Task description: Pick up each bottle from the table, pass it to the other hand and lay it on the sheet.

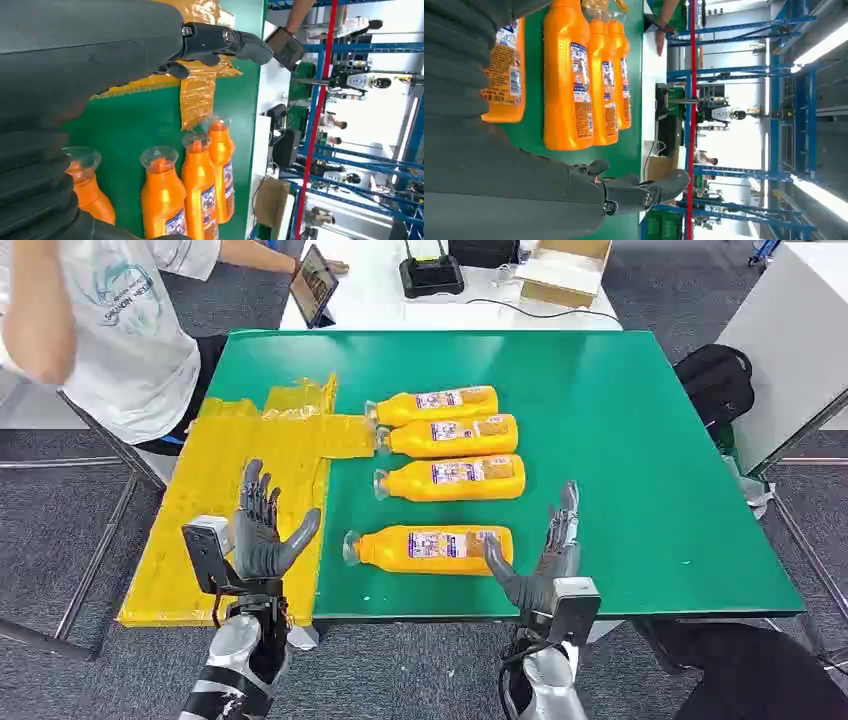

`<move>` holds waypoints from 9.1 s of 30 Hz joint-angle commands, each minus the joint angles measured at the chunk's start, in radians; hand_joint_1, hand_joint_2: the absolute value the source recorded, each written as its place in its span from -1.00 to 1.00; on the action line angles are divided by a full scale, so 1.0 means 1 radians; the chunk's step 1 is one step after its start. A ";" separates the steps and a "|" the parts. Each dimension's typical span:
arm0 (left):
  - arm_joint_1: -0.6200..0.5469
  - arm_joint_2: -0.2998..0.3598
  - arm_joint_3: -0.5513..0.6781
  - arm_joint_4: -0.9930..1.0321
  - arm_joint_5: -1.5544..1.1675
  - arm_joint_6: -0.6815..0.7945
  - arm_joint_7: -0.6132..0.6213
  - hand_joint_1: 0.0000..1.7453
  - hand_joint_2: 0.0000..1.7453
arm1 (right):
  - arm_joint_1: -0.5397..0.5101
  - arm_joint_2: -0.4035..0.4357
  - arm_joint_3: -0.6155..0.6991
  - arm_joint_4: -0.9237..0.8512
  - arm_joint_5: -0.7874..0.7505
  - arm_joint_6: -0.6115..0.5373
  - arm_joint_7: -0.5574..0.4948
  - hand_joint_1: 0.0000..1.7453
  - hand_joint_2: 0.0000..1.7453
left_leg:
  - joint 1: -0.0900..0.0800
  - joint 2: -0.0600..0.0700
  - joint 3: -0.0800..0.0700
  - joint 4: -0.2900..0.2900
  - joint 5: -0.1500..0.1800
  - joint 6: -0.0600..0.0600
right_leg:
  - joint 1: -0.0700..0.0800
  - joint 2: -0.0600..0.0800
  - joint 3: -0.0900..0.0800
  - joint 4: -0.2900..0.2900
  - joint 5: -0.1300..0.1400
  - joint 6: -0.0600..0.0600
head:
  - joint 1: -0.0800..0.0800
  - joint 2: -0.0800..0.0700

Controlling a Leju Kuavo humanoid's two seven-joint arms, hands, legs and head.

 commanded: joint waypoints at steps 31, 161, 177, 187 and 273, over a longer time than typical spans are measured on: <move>0.007 0.009 -0.019 0.014 -0.304 0.126 -0.050 -1.00 1.00 | -0.333 -0.227 0.357 0.299 0.657 0.190 0.483 -1.00 1.00 | 0.000 -0.001 0.001 -0.001 0.003 0.003 | 0.001 -0.003 0.002 -0.001 0.003 -0.003 | 0.000 0.000; -0.060 0.035 -0.166 0.067 0.240 -0.436 0.085 -1.00 1.00 | -0.213 -0.075 0.280 0.307 0.498 -0.228 0.011 1.00 1.00 | 0.001 0.002 0.003 -0.001 0.003 0.003 | 0.002 0.000 0.003 -0.002 0.003 -0.004 | 0.000 0.000; -0.104 0.020 -0.149 0.128 0.205 -0.389 0.079 -1.00 1.00 | -0.210 -0.036 0.414 0.385 0.526 -0.159 0.015 1.00 1.00 | 0.001 0.000 0.001 -0.001 0.003 0.003 | 0.001 -0.002 0.002 -0.001 0.003 -0.004 | 0.000 0.000; -0.113 0.017 -0.145 0.138 0.205 -0.385 0.078 -1.00 1.00 | -0.212 -0.026 0.438 0.418 0.527 -0.147 0.015 1.00 1.00 | 0.001 -0.001 0.002 -0.001 0.003 0.003 | 0.001 -0.003 0.002 -0.001 0.003 -0.004 | 0.000 0.000; -0.580 0.277 -0.050 0.935 -1.603 0.461 0.458 1.00 1.00 | -0.214 -0.018 0.349 0.133 0.207 -0.160 0.007 -1.00 -1.00 | 0.001 0.000 -0.001 0.000 0.005 0.001 | 0.001 -0.001 -0.001 0.001 0.003 -0.003 | 0.000 0.000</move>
